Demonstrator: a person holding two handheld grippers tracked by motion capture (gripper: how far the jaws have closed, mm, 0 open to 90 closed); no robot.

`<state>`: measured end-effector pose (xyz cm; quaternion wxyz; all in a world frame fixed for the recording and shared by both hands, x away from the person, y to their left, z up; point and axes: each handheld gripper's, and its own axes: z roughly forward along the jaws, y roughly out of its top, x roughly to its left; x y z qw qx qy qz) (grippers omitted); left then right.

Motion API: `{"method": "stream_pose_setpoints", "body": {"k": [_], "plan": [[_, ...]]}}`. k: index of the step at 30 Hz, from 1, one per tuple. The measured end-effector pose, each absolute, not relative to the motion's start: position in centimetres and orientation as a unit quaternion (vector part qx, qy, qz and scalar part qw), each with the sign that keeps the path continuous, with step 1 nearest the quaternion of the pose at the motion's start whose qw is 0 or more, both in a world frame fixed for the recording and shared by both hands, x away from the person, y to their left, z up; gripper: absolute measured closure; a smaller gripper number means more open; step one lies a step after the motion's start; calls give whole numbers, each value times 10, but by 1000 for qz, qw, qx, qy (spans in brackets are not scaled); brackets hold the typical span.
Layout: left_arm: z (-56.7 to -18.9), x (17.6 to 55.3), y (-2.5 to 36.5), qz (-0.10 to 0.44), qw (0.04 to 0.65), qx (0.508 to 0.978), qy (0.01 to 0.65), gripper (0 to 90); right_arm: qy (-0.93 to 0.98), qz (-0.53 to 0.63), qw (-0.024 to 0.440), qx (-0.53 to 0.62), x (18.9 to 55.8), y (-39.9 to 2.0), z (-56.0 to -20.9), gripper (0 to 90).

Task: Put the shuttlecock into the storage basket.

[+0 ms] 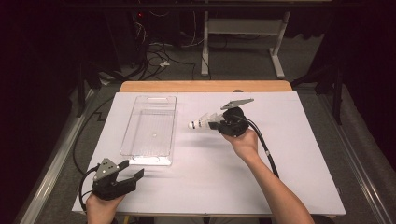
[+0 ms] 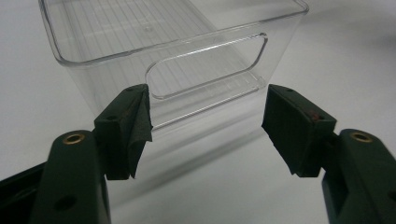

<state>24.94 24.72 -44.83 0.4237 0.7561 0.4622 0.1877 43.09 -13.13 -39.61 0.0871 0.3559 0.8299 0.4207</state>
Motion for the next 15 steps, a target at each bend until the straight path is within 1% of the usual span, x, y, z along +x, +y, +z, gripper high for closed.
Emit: {"method": "stream_pose_setpoints", "body": {"k": [15], "plan": [[-449, 250, 246, 187, 422, 758, 460, 334, 835, 425, 85, 339, 437, -110, -382, 886]]}}
